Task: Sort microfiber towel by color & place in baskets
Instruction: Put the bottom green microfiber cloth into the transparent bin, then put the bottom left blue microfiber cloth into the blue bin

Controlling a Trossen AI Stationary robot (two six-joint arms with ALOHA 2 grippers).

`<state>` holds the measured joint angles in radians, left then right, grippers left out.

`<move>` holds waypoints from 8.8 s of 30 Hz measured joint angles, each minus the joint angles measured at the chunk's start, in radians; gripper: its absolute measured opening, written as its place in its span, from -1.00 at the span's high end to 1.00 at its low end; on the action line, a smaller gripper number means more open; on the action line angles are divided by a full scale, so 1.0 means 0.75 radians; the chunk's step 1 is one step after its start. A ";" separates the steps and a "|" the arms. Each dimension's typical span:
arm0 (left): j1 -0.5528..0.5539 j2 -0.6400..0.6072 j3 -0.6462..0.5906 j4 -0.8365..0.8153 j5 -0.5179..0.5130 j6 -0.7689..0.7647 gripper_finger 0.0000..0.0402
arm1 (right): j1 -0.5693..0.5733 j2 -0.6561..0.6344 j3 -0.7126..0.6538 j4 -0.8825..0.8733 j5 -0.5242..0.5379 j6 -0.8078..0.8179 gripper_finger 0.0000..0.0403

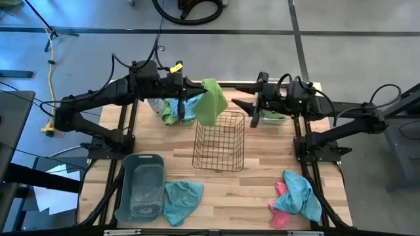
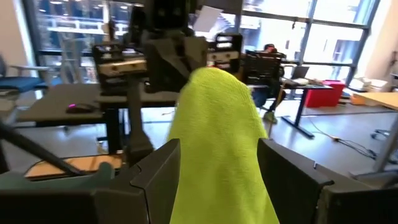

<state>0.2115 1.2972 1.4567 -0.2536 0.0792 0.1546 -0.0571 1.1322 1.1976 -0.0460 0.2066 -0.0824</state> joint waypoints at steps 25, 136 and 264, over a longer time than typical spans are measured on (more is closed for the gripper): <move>0.050 0.174 -0.001 0.275 -0.013 0.007 1.00 | -0.104 0.160 0.000 0.070 0.065 -0.068 -0.38; 0.118 -0.430 -0.730 0.596 -0.219 -0.447 -0.04 | -1.201 0.489 -0.263 -1.027 -0.244 0.309 -0.04; -0.617 -0.193 -0.482 -0.531 0.166 -0.525 -0.19 | -0.024 -0.026 0.102 -0.530 -0.205 0.680 -0.75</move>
<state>-0.2513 1.1524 1.0950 -0.6519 0.2040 -0.2388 -0.0748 1.1126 1.2739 -0.4435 0.0525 0.4273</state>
